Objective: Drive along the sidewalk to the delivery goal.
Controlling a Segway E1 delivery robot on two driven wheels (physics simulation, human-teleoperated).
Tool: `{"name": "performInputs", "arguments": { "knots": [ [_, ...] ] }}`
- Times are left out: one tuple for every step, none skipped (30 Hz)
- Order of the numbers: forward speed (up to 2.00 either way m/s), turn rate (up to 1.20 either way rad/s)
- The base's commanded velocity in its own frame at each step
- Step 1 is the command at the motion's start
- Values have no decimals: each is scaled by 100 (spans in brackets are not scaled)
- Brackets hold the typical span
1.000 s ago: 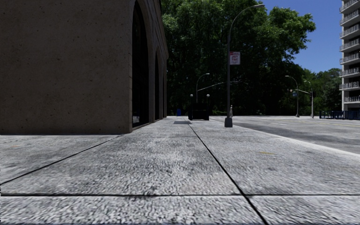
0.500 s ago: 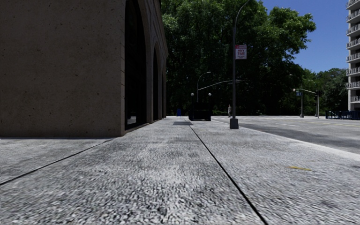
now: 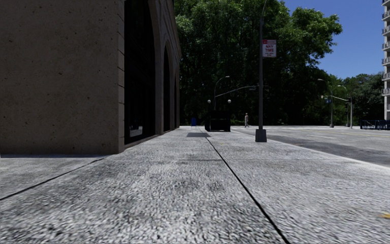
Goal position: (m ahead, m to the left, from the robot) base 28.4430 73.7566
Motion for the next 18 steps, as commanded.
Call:
{"name": "performInputs", "arguments": {
  "knots": [
    [193, 0],
    [193, 0],
    [193, 0],
    [193, 0],
    [193, 0],
    [193, 0],
    [193, 0],
    [193, 0],
    [193, 0],
    [193, 0],
    [193, 0],
    [193, 0],
    [193, 0],
    [193, 0],
    [193, 0],
    [193, 0],
    [193, 0],
    [193, 0]
  ]
}}
